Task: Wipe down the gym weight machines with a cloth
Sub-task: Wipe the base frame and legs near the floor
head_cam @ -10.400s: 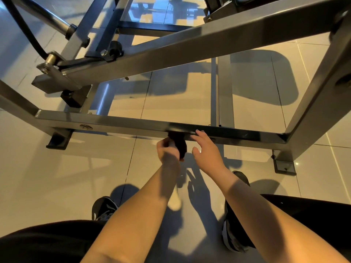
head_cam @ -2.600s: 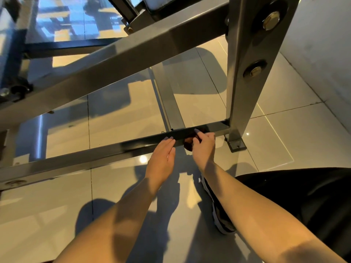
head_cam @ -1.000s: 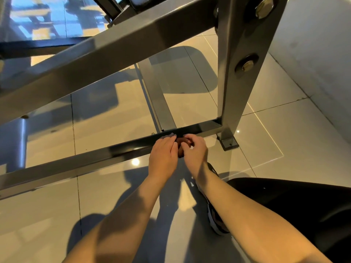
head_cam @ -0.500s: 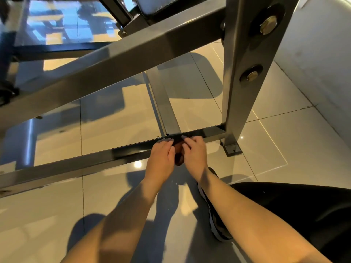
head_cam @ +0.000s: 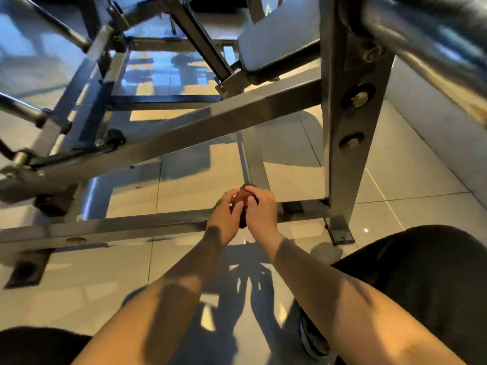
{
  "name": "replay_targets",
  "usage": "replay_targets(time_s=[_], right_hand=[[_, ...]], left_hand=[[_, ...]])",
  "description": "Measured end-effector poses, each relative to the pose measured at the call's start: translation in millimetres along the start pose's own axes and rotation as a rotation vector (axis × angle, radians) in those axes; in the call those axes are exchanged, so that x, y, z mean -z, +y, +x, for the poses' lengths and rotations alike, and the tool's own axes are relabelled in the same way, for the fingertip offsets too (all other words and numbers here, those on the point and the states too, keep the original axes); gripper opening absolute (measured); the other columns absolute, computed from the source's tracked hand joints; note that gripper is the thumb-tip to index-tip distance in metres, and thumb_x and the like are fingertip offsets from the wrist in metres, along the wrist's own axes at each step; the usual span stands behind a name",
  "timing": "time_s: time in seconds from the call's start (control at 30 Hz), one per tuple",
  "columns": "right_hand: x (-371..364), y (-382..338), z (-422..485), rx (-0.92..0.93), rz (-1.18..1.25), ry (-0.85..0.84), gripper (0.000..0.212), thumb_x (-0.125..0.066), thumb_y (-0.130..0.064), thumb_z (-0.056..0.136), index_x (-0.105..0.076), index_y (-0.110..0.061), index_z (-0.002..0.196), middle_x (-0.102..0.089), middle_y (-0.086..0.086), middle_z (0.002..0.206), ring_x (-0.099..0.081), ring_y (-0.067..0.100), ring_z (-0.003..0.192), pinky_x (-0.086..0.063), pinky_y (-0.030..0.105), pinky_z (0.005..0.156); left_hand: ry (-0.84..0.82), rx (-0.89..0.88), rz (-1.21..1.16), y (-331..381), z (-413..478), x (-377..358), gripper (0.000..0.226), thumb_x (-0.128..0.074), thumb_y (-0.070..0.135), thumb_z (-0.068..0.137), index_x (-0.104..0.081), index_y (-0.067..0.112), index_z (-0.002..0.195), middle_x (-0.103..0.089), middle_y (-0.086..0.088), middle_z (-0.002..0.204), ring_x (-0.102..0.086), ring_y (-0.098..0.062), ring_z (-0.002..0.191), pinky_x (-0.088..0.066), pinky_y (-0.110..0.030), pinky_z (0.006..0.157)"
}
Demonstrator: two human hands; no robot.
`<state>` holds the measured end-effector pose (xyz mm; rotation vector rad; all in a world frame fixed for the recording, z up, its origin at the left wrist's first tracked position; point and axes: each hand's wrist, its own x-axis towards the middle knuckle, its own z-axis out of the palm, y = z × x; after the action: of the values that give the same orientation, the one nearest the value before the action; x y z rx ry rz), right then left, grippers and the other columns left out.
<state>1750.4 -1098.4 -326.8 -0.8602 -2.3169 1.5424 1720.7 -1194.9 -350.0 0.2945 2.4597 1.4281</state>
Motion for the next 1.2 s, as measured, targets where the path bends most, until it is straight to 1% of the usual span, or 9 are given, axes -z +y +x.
replay_targets(time_s=[0.07, 0.2, 0.37, 0.57, 0.63, 0.77, 0.9, 1.07, 1.2], right_hand=[[-9, -19, -7, 0.035, 0.056, -0.036, 0.03, -0.042, -0.009, 0.106, -0.068, -0.014, 0.122, -0.052, 0.001, 0.124, -0.05, 0.008, 0.105, -0.041, 0.002, 0.091], [-26, -46, -28, 0.072, 0.123, -0.095, 0.031, -0.039, -0.011, 0.108, -0.065, -0.016, 0.124, -0.049, -0.004, 0.12, -0.051, 0.005, 0.097, -0.043, -0.001, 0.078], [-45, -68, -44, 0.177, 0.076, -0.215, 0.03, -0.037, -0.014, 0.109, -0.062, -0.021, 0.121, -0.049, 0.0, 0.127, -0.052, 0.007, 0.097, -0.043, 0.012, 0.086], [-70, -63, -46, 0.25, -0.02, -0.323, 0.029, -0.042, -0.011, 0.106, -0.068, -0.012, 0.094, -0.065, 0.01, 0.092, -0.061, 0.011, 0.082, -0.051, 0.02, 0.071], [-82, -69, -46, 0.19, -0.062, -0.328, 0.019, -0.049, -0.013, 0.103, -0.067, -0.014, 0.104, -0.069, 0.008, 0.1, -0.067, 0.016, 0.094, -0.053, 0.018, 0.083], [-88, -114, -80, 0.135, -0.106, -0.374, 0.026, -0.045, -0.028, 0.102, -0.065, -0.018, 0.115, -0.072, 0.008, 0.106, -0.07, 0.025, 0.097, -0.058, 0.048, 0.091], [-60, -202, -132, -0.088, -0.105, -0.366, 0.03, -0.04, -0.023, 0.106, -0.06, -0.017, 0.128, -0.067, 0.006, 0.116, -0.063, 0.022, 0.107, -0.054, 0.047, 0.097], [-2, -321, -176, -0.096, -0.301, -0.316, 0.027, -0.047, -0.024, 0.105, -0.061, -0.011, 0.124, -0.065, 0.012, 0.115, -0.062, 0.027, 0.106, -0.051, 0.036, 0.095], [49, -397, -208, -0.096, -0.14, -0.235, 0.018, -0.053, -0.026, 0.099, -0.064, -0.02, 0.112, -0.068, 0.007, 0.103, -0.067, 0.02, 0.093, -0.06, 0.038, 0.081]], left_hand=[[0.123, 0.052, -0.078, 9, -7, 15, 0.025, -0.051, 0.027, 0.105, -0.054, 0.027, 0.13, -0.062, 0.003, 0.115, -0.061, -0.017, 0.101, -0.055, -0.03, 0.09], [0.28, 0.099, -0.174, 29, -27, 48, 0.023, -0.054, 0.022, 0.104, -0.059, 0.023, 0.127, -0.063, 0.003, 0.115, -0.059, -0.013, 0.098, -0.051, -0.021, 0.08], [0.423, 0.105, -0.088, 23, -48, 84, 0.02, -0.051, 0.021, 0.104, -0.06, 0.018, 0.121, -0.061, 0.004, 0.112, -0.058, -0.015, 0.099, -0.042, -0.018, 0.076], [0.33, -0.002, -0.216, -14, -46, 111, 0.021, -0.05, 0.019, 0.099, -0.061, 0.02, 0.08, -0.061, -0.01, 0.083, -0.059, -0.02, 0.074, -0.051, -0.032, 0.072], [0.403, 0.055, -0.171, -12, -44, 130, 0.011, -0.053, 0.018, 0.102, -0.059, 0.023, 0.095, -0.063, -0.002, 0.097, -0.061, -0.013, 0.083, -0.051, -0.023, 0.075], [0.372, 0.157, -0.252, 26, -70, 173, 0.013, -0.054, 0.015, 0.1, -0.055, 0.021, 0.112, -0.063, 0.001, 0.107, -0.062, -0.012, 0.098, -0.053, -0.017, 0.077], [0.336, 0.263, -0.301, 98, -111, 226, 0.02, -0.053, 0.01, 0.1, -0.057, 0.014, 0.12, -0.062, 0.004, 0.105, -0.06, -0.007, 0.095, -0.047, -0.004, 0.071], [0.26, 0.299, -0.247, 201, -155, 294, 0.029, -0.054, 0.025, 0.101, -0.055, 0.01, 0.126, -0.061, -0.003, 0.109, -0.059, -0.021, 0.1, -0.049, -0.027, 0.08], [0.177, 0.346, -0.313, 284, -180, 338, 0.025, -0.058, 0.02, 0.101, -0.056, 0.017, 0.126, -0.065, -0.003, 0.116, -0.06, -0.019, 0.11, -0.051, -0.036, 0.099]])
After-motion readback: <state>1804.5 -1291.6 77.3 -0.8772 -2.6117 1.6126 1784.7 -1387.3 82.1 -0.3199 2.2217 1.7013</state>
